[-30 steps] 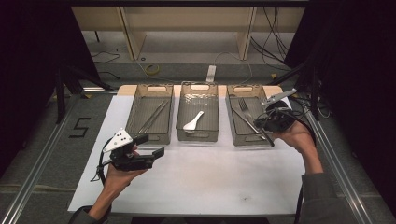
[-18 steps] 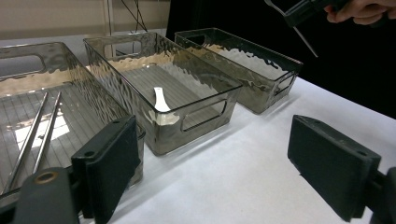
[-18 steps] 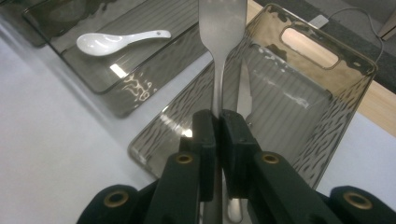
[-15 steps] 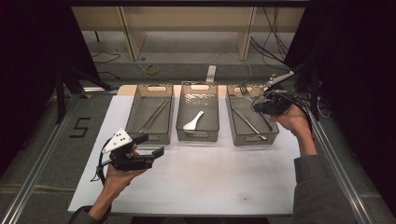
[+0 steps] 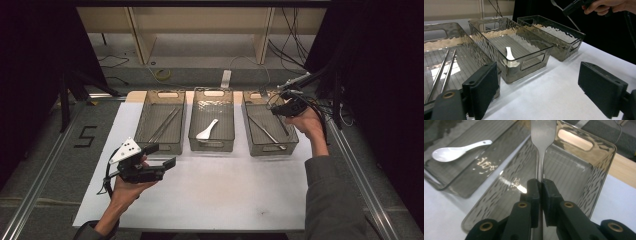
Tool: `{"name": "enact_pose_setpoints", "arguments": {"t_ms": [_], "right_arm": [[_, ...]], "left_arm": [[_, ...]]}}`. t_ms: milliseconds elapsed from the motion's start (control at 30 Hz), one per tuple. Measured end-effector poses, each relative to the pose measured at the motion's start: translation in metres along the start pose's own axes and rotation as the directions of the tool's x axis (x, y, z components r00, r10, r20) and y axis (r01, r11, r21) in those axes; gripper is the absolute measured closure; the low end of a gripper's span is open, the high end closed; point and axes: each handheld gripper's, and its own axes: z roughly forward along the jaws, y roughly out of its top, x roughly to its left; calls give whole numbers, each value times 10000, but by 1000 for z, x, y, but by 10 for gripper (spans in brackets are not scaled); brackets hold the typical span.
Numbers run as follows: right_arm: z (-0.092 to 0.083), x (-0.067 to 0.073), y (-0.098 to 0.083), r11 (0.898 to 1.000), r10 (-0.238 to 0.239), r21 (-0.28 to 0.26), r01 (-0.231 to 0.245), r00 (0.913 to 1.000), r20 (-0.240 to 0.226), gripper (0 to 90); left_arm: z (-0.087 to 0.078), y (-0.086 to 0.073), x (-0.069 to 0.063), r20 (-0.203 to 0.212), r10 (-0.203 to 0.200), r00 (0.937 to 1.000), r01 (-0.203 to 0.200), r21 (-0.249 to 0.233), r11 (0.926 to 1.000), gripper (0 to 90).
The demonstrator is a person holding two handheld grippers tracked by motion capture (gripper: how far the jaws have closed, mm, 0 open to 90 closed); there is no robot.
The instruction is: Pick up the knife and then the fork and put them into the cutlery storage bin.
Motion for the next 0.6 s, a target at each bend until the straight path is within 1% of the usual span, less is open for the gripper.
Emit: {"name": "enact_pose_setpoints", "arguments": {"t_ms": [100,300,600], "right_arm": [[7,-3,0,9997,182,147,-182,9998,30,854],[16,-6,-1,9984,531,207,-532,9986,33,854],[30,-8,-11,9956,886,297,-885,9961,-18,854]], "left_arm": [[0,0,0,2,-14,10000,14,-2,10000,159],[0,0,1,-8,-21,10000,21,-17,10000,159],[0,0,1,-36,-3,10000,3,-3,10000,159]]}}
